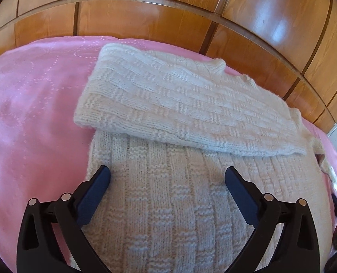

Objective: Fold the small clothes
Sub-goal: 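Grasp the outstretched sleeve cuff with the right gripper, then fold the sleeve back onto the folded side and open the right gripper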

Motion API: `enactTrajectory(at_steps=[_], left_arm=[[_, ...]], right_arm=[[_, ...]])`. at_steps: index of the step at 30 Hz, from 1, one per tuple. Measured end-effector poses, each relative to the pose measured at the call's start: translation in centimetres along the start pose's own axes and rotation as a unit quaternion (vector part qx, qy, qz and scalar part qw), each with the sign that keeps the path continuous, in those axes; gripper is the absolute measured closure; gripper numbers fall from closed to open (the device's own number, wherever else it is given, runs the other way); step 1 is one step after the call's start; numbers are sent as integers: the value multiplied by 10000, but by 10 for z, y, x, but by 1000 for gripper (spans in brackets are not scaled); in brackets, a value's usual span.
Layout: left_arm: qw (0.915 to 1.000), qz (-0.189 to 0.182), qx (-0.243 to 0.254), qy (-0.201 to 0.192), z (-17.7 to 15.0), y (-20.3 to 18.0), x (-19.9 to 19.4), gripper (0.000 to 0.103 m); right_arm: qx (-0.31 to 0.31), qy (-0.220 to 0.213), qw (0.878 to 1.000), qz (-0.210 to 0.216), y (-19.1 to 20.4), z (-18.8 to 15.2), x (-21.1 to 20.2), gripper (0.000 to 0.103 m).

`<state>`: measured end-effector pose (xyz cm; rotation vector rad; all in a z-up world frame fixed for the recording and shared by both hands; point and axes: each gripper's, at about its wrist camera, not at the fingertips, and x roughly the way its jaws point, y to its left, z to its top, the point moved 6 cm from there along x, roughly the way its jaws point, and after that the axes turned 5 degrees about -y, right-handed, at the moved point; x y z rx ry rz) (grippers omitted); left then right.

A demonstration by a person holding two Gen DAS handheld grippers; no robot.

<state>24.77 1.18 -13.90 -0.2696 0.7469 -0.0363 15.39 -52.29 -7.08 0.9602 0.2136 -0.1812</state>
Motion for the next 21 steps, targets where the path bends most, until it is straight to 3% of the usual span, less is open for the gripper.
enactTrajectory(at_steps=[4,12,21], left_arm=[[10000,-23,-15,-28,-1,0,0,4],[9999,-52,-41,-86,0,0,1,4],[9998,-91,-82,-148,0,0,2,4]], right_arm=[[566,-309,9979,-53,-16,36,11,37],[1816,-786,9802,-72,-51,79,25,65],[1852,-663,9795,-435,-66,97,37,94]])
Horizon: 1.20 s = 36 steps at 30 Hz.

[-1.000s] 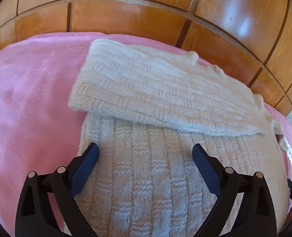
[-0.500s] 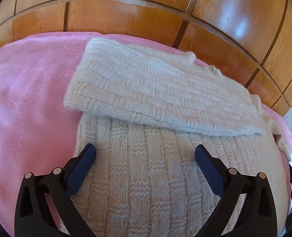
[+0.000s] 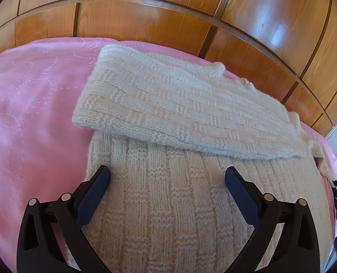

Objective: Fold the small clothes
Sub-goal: 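Fold the sleeve back onto the folded side and open the right gripper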

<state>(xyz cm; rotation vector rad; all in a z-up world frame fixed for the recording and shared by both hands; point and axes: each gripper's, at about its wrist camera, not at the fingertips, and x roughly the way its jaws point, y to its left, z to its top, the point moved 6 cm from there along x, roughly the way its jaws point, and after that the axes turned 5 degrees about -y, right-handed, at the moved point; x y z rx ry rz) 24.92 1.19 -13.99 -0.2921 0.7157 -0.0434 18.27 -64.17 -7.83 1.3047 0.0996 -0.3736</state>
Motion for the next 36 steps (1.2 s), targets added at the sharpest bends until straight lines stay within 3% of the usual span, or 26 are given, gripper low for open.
enactTrajectory(at_steps=[4,7,12,19,29,34,36], left_arm=[[10000,-18,-13,-20,0,0,0,4],[10000,-35,-28,-29,0,1,0,4],[10000,-64,-62,-42,0,2,0,4],[9999,-114,-111,-67,0,2,-1,4],[9996,-190,-185,-96,1,3,-2,4],[9996,-202,-196,-103,1,4,-2,4],[9995,-205,-202,-107,1,5,-3,4]], right_arm=[[-1,49,10000,-33,4,-3,-2,94],[-72,14,9998,180,22,-4,-10,95],[-505,80,9968,619,83,-18,-23,95],[-1166,430,9847,1224,177,-70,-36,95],[-2438,1239,9447,1807,275,-200,-34,95],[-3066,1776,9131,2019,291,-279,-31,95],[-3422,2017,8937,2086,294,-315,-30,95]])
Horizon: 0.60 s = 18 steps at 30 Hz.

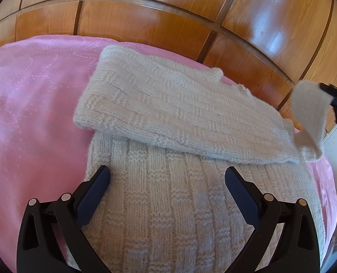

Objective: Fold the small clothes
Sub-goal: 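Fold the sleeve back onto the folded side and open the right gripper, then withdraw the right gripper from the sweater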

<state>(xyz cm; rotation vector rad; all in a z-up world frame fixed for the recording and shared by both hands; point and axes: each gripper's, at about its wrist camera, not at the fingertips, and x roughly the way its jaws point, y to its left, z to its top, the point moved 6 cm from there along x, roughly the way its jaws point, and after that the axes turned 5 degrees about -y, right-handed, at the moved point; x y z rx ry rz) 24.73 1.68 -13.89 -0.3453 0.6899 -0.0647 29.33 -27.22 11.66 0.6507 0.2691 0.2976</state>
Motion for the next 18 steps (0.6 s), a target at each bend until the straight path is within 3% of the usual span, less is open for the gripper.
enactTrajectory(at_steps=[5,8,10,11,12,14,15,17,18], left_arm=[[10000,2,0,-2,0,0,0,4],[10000,1,0,0,0,0,0,4],[10000,2,1,0,0,0,0,4],[10000,6,3,0,0,0,0,4],[10000,3,2,-1,0,1,0,4],[10000,9,5,1,0,1,0,4],[10000,10,7,1,0,1,0,4],[10000,12,9,2,-1,1,0,4],[10000,15,11,3,-1,1,0,4]], right_arm=[[-964,714,9928,69,34,-62,43,95],[-1435,1060,9840,3,43,-95,58,88],[-1860,1289,9739,-159,40,-118,65,64],[-2024,1333,9699,-230,39,-128,64,45],[-2174,1355,9662,-285,37,-137,60,36],[-2399,1299,9615,-342,37,-152,48,34],[-2508,1198,9595,-449,32,-154,40,26],[-2680,882,9555,-857,22,-155,26,15],[-2726,721,9538,-1032,17,-149,20,15]])
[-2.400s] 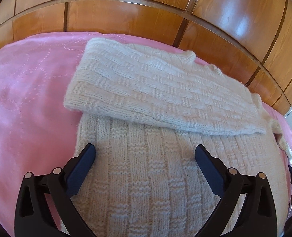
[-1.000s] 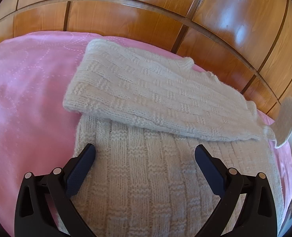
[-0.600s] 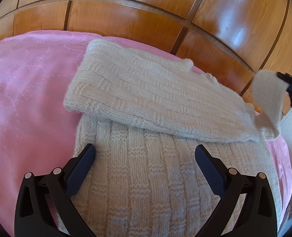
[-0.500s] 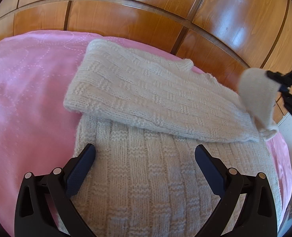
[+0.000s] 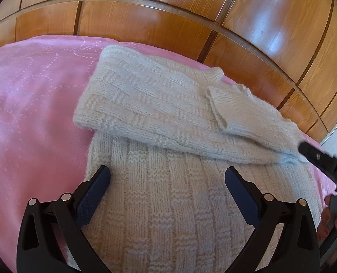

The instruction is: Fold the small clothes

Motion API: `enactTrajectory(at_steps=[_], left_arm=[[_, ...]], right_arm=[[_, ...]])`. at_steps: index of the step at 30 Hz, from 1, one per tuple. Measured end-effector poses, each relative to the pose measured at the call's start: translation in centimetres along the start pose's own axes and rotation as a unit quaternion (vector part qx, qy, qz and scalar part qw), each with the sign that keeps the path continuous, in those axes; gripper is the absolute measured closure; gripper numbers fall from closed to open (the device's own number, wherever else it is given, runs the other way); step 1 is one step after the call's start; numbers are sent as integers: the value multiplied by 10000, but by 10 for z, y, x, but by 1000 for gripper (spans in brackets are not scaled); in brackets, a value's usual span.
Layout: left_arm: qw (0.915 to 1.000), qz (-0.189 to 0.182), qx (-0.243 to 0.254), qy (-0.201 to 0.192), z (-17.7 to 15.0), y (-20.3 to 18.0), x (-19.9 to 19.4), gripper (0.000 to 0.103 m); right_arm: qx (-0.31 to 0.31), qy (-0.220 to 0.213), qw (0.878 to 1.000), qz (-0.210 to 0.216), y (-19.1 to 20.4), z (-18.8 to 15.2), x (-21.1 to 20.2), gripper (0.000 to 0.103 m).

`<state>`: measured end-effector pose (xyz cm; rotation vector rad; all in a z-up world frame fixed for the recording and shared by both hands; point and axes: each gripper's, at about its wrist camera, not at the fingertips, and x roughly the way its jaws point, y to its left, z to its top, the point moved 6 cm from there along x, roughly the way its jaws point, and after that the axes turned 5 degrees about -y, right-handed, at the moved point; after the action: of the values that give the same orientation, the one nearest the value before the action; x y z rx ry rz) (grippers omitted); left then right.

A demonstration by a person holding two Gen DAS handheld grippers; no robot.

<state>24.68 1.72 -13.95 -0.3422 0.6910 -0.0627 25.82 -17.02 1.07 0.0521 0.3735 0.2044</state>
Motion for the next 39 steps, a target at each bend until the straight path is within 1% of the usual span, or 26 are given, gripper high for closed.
enactTrajectory(at_steps=[1,3,4,5,7,9,10,11,12,13,14,16,17,19,21,23,24,26,28,30,31,32,33,34,36,39], left_arm=[[10000,7,4,2,0,0,0,4],[10000,19,11,10,0,0,0,4],[10000,24,14,16,0,0,0,4],[10000,28,13,30,0,0,0,4],[10000,42,1,66,1,0,0,4],[9999,98,-21,87,4,-1,-3,4],[9998,138,-36,139,5,-2,-5,4],[9997,141,-61,179,7,-3,-6,5],[9996,-8,-152,227,11,-8,-10,5],[9993,-174,-228,232,14,-12,-13,7],[9988,-325,-303,201,21,-18,-17,8],[9985,-399,-351,110,34,-29,-18,8],[9986,-406,-338,101,44,-36,-16,11],[9987,-446,-229,110,57,-48,-8,19],[9990,-423,-31,136,67,-61,4,20],[9990,-343,99,254,72,-69,20,27],[9985,-319,135,435,72,-71,33,28],[9970,-300,37,712,69,-74,50,42],[9941,-279,-22,1050,63,-75,69,48],[9956,-283,5,897,62,-75,73,57],[9955,-354,59,872,63,-79,73,77],[9948,-500,126,876,64,-83,73,88],[9947,-594,121,836,65,-86,69,89],[9951,-697,107,688,69,-89,61,91],[9957,-854,123,335,78,-93,43,91],[9958,-887,122,215,79,-90,32,91]], right_arm=[[-10,-79,9998,-194,-9,-4,-7,15],[7,-191,9959,-886,-37,-12,-20,7],[62,-224,9930,-1156,-49,-11,-25,7],[246,-268,9881,-1495,-69,-15,-32,6],[618,-253,9814,-1801,-95,-19,-37,5],[1367,-135,9685,-2075,-131,-32,-39,4],[1687,-46,9630,-2099,-144,-39,-41,4],[2227,116,9529,-2057,-163,-52,-38,4],[2474,85,9504,-1885,-172,-56,-39,4],[2553,-55,9501,-1792,-174,-55,-42,4],[2521,-83,9504,-1817,-172,-55,-42,4],[2348,38,9518,-1973,-170,-56,-38,3],[2282,110,9523,-2023,-170,-56,-42,2],[2081,267,9516,-2244,-167,-56,-37,2],[1988,312,9513,-2336,-163,-57,-33,2],[2021,291,9514,-2304,-164,-57,-34,2],[2047,267,9517,-2274,-165,-57,-35,2],[2081,239,9518,-2241,-166,-56,-34,2],[2078,236,9518,-2243,-165,-55,-35,2],[2073,237,9518,-2248,-165,-54,-35,2],[2077,237,9518,-2244,-166,-54,-35,2],[2081,234,9518,-2240,-166,-54,-35,2],[2084,230,9519,-2236,-165,-54,-35,2],[2090,226,9519,-2231,-165,-53,-34,2],[2094,224,9519,-2227,-165,-54,-34,2],[2096,221,9519,-2226,-164,-53,-36,2]])
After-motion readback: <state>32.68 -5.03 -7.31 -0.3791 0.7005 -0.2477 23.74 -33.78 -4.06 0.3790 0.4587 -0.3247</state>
